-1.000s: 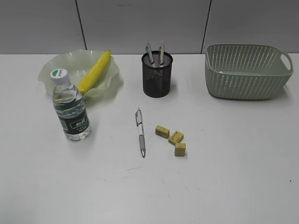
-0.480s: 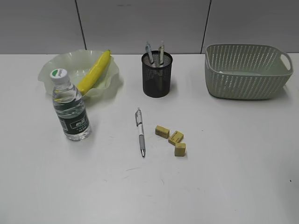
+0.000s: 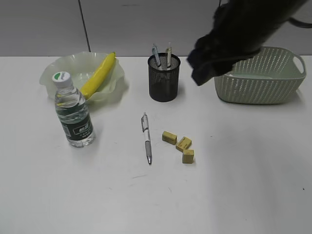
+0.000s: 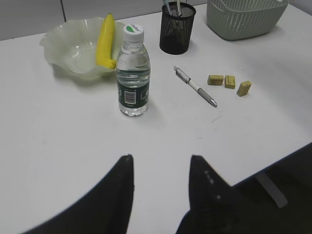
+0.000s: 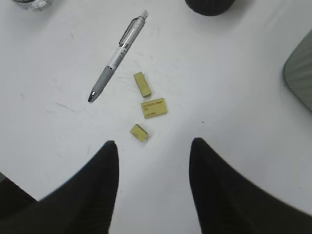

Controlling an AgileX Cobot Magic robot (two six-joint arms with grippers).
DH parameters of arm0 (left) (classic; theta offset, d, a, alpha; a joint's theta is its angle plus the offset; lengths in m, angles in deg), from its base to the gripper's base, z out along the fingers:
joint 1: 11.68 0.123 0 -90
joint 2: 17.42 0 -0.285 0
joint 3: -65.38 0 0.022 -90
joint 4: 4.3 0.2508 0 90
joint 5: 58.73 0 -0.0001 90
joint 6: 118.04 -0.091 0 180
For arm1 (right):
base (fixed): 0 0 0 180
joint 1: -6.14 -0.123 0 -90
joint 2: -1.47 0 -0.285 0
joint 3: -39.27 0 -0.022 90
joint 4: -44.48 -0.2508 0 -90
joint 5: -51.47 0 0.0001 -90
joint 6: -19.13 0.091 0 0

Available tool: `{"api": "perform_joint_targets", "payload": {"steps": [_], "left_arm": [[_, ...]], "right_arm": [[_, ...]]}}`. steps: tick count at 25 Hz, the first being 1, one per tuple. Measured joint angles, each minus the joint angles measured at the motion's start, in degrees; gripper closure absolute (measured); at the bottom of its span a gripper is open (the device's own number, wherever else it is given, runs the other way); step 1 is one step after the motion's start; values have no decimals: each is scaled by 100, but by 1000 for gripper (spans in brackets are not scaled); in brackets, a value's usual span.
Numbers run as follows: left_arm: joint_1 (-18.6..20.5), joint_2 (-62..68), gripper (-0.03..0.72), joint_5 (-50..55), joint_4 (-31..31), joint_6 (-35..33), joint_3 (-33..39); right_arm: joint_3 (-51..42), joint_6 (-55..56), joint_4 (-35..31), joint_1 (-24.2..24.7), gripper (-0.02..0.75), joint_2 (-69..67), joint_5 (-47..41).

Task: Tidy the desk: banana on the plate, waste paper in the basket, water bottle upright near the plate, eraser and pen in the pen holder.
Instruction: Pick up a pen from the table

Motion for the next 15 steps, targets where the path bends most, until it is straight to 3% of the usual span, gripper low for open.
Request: {"api": "perform_joint_targets", "payload": {"steps": [4, 15], "left_arm": [[0, 0, 400, 0, 0, 0, 0], [0, 0, 400, 0, 21, 0, 0]], "right_arm": [[976, 700, 164, -333, 354, -1242, -457], [2630, 1450, 23, -475, 354, -3358, -786]]}}
